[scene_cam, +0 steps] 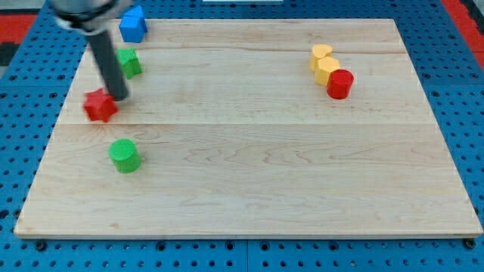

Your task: Separate the blue triangle and blue cube from each other

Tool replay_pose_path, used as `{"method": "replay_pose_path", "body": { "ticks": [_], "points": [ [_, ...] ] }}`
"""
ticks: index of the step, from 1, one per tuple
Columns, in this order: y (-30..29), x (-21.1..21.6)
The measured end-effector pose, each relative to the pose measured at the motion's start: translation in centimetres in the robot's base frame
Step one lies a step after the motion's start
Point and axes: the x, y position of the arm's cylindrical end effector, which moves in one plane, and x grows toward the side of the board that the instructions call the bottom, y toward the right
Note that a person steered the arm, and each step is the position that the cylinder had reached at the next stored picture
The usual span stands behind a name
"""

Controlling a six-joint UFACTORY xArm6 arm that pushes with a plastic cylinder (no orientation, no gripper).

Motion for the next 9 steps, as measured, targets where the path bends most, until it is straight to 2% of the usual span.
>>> {"method": "replay_pose_path", "body": {
  "ticks": [2,3,4,6,7,9],
  "points": [
    [-6.5,-9.7],
    [-6.9,-16.5],
    [-6.7,-19.0],
    [-3.1,-19.0],
    [7.9,-19.0],
    [14.2,-15.7]
  ]
}}
